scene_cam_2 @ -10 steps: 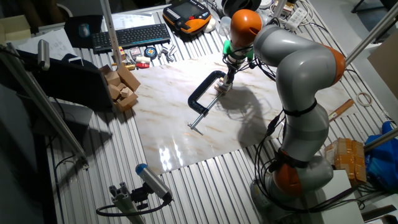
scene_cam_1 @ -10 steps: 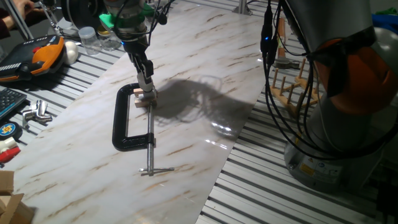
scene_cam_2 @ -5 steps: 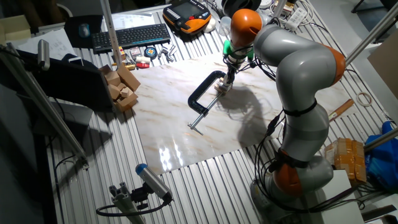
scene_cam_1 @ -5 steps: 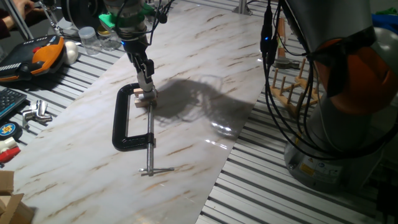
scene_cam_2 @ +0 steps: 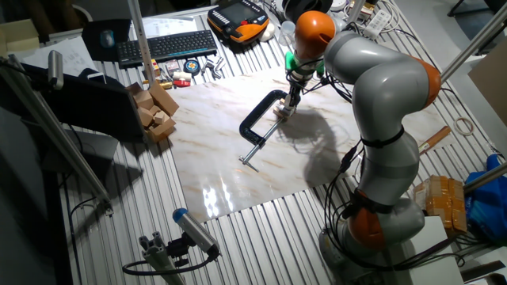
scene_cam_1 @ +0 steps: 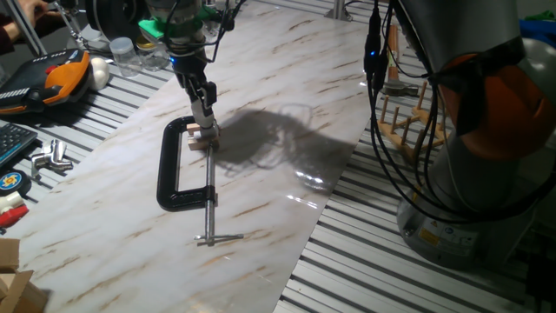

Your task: Take out the light bulb by rotating it

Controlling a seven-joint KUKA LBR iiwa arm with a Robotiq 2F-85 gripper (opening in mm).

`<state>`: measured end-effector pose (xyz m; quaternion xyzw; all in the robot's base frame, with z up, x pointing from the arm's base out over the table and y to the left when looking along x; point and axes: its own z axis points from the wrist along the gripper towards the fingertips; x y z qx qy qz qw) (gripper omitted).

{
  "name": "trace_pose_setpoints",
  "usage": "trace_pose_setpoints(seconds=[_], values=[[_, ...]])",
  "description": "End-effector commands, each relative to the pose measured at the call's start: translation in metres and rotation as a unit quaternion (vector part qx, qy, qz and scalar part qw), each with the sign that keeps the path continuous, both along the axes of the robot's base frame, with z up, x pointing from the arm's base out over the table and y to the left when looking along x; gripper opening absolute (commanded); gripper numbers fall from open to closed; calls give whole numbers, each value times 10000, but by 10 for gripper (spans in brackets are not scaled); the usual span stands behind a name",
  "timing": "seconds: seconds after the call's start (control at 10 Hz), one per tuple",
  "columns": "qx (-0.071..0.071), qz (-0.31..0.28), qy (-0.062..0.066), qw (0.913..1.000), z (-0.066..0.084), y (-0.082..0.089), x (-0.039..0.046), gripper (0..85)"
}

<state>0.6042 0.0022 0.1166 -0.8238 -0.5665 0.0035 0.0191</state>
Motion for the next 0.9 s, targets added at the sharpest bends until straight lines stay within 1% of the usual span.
trace_pose_setpoints(seconds=[0.0, 0.2, 0.3, 0.8], values=[[9, 63, -2, 10000, -3, 0, 1, 0], [23, 263, 0, 9997, -10, 2, 2, 0], [39, 316, -25, 9995, -19, 2, 4, 0], [53, 568, -33, 9984, 15, 11, 10, 0]])
